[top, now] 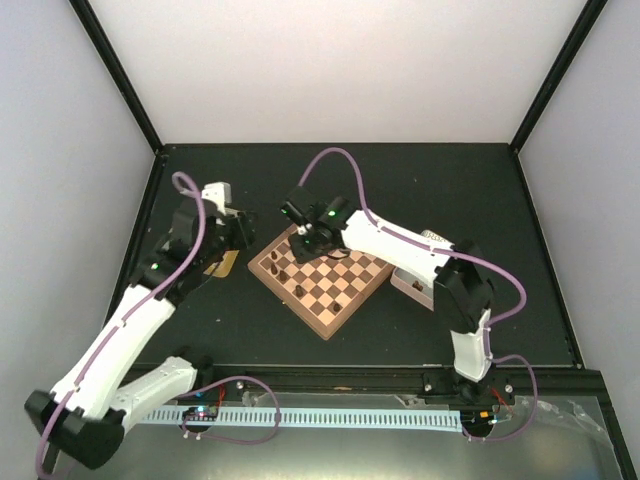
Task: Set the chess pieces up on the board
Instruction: Pick up the chess piece from the chessboard, then place the chess piece on the chessboard, then pick up the chess piece from the storage box.
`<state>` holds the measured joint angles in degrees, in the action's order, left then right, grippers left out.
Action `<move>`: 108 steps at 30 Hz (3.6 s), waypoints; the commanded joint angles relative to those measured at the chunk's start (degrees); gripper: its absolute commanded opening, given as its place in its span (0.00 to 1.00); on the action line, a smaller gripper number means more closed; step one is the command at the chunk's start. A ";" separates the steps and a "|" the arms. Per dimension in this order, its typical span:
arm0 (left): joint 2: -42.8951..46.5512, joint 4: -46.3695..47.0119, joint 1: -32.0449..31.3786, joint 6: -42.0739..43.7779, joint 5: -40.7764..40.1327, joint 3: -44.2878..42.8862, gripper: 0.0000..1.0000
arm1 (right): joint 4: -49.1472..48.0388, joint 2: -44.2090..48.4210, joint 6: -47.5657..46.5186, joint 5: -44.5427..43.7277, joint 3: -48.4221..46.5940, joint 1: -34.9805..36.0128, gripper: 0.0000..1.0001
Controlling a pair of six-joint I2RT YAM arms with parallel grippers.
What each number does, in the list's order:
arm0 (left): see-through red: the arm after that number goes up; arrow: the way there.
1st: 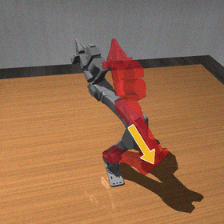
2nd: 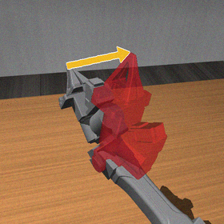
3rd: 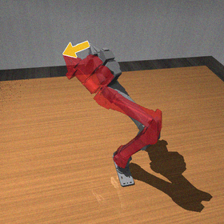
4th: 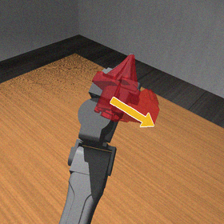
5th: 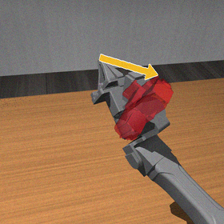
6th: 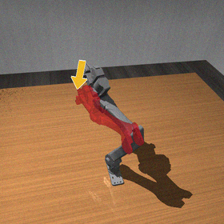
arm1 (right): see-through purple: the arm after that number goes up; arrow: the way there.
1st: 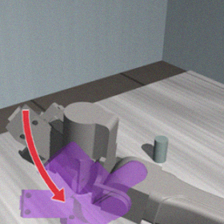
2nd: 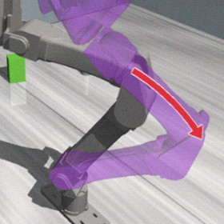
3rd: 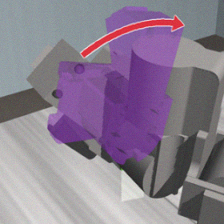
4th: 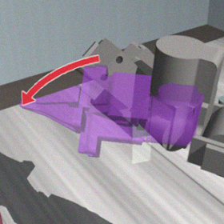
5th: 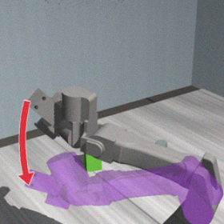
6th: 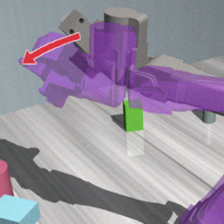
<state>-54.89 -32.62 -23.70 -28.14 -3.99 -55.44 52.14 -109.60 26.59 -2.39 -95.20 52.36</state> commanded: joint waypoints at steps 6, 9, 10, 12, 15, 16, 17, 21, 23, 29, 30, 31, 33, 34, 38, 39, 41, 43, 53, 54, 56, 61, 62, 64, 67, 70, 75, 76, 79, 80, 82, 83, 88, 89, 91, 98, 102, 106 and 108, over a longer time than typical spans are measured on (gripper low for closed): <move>19.10 3.91 0.32 0.14 -13.59 4.07 0.57 | 3.79 -14.02 2.91 -0.45 -21.36 5.69 0.09; 21.88 2.92 0.32 0.63 -15.89 3.85 0.58 | 4.67 -17.83 3.28 -0.72 -26.01 6.44 0.10; 22.60 2.84 0.32 0.85 -16.36 3.80 0.58 | 5.05 -19.01 3.30 -0.87 -27.62 6.58 0.10; 23.78 2.68 0.33 1.34 -16.90 3.83 0.59 | 5.85 -21.39 3.46 -1.31 -30.49 6.91 0.10; 24.38 2.27 0.32 1.78 -16.86 3.62 0.60 | 7.39 -24.74 3.76 -2.13 -34.04 7.20 0.11; 24.47 2.14 0.32 1.91 -16.70 3.67 0.60 | 7.75 -25.69 3.78 -2.36 -34.87 7.18 0.11; 24.44 2.13 0.32 2.00 -16.48 3.72 0.60 | 8.01 -26.47 3.86 -2.56 -35.49 7.28 0.11; 24.08 2.04 0.32 2.56 -15.99 4.02 0.60 | 8.17 -28.59 3.91 -2.67 -36.96 7.45 0.11; 23.83 2.03 0.32 2.80 -15.84 4.17 0.60 | 8.03 -29.25 3.67 -2.85 -37.48 7.65 0.12; 23.22 2.46 0.28 3.10 -15.44 4.60 0.61 | 8.52 -31.24 3.03 -2.81 -38.89 7.75 0.14; 23.17 2.54 0.32 3.20 -15.44 4.78 0.61 | 8.78 -31.55 3.00 -3.01 -39.04 7.74 0.14; 23.17 2.58 0.34 3.18 -15.39 4.89 0.61 | 8.89 -31.77 2.95 -3.17 -39.14 7.73 0.15; 23.14 2.80 0.35 3.23 -15.43 5.19 0.61 | 8.87 -32.13 3.07 -3.61 -39.23 7.72 0.15; 23.09 2.91 0.35 3.19 -15.43 5.27 0.61 | 8.75 -32.28 3.11 -3.78 -39.30 7.71 0.15; 22.85 3.05 0.33 3.38 -15.39 5.59 0.61 | 8.31 -32.97 3.11 -4.39 -39.82 7.71 0.15; 22.82 3.13 0.33 3.50 -15.36 5.63 0.61 | 8.29 -33.15 3.08 -4.53 -40.01 7.71 0.15; 22.73 3.16 0.33 3.61 -15.43 5.67 0.61 | 8.09 -33.53 3.01 -4.79 -40.09 7.75 0.16; 22.70 3.30 0.32 3.53 -15.52 5.86 0.61 | 7.85 -33.82 2.84 -5.30 -39.99 7.68 0.18; 22.39 3.52 0.32 3.49 -15.52 6.22 0.62 | 5.82 -33.47 2.20 -5.73 -39.85 7.67 0.30; 22.35 3.54 0.32 3.53 -15.50 6.19 0.62 | 5.48 -33.10 2.14 -5.49 -39.81 7.64 0.30; 22.20 3.66 0.32 3.45 -15.44 6.05 0.62 | 4.46 -32.16 1.93 -5.00 -39.57 7.66 0.30; 22.02 3.37 0.32 3.57 -15.26 5.54 0.62 | 2.43 -29.07 1.80 -5.13 -39.42 7.52 0.31; 21.95 3.28 0.32 3.73 -15.26 5.40 0.62 | 2.26 -28.23 1.81 -5.16 -39.40 7.45 0.31; 21.87 3.16 0.32 3.91 -15.35 5.07 0.63 | 1.41 -26.16 1.96 -5.21 -38.56 7.22 0.32; 21.59 2.92 0.33 4.29 -14.82 4.52 0.63 | 0.08 -21.05 2.71 -5.65 -35.57 6.55 0.33; 20.99 3.36 0.33 5.11 -13.17 4.31 0.65 | -1.01 -14.23 3.10 -6.96 -29.59 4.85 0.33; 19.22 4.79 0.40 7.97 -7.19 4.13 0.70 | -6.53 3.04 2.90 -14.14 -7.77 0.90 0.34; 18.79 5.02 0.35 8.38 -6.20 4.08 0.70 | -7.53 6.73 3.30 -15.26 -2.55 -0.45 0.34; 18.07 5.77 0.41 9.36 -4.02 4.22 0.71 | -8.94 17.26 5.14 -17.86 12.29 -5.62 0.34; 17.99 6.07 0.41 9.59 -3.48 4.32 0.73 | -8.99 20.31 5.73 -18.40 15.90 -7.52 0.34; 17.91 6.90 0.50 10.04 -2.37 4.59 0.74 | -9.17 25.78 6.90 -18.99 23.34 -11.72 0.34; 17.78 7.36 0.50 10.19 -2.02 4.75 0.75 | -9.44 28.20 7.61 -19.25 26.46 -14.03 0.34; 17.05 8.92 0.59 10.61 -0.44 4.94 0.76 | -10.15 35.06 9.93 -19.85 38.87 -25.72 0.33; 16.82 9.16 0.59 10.63 -0.09 4.94 0.76 | -10.94 35.71 10.01 -19.45 40.67 -27.85 0.33; 16.47 9.40 0.59 10.48 0.27 5.03 0.76 | -12.57 35.96 9.77 -18.63 43.56 -32.30 0.32; 15.34 9.68 0.61 10.41 0.73 5.58 0.76 | -18.84 31.07 8.95 -11.95 48.52 -42.31 0.28; 14.93 9.88 0.61 10.36 0.73 5.84 0.76 | -20.73 28.22 8.57 -10.61 49.14 -44.64 0.26; 14.35 9.96 0.68 10.30 0.97 5.93 0.76 | -22.13 26.47 8.40 -10.75 49.74 -46.50 0.22; 14.05 10.10 0.70 10.23 1.00 5.91 0.76 | -23.10 25.73 8.14 -10.61 49.79 -47.16 0.21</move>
<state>-40.27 -24.56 -23.57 -18.59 -4.14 -49.34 32.77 -82.91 34.81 -13.47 -45.93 6.68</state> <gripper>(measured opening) 0.762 0.216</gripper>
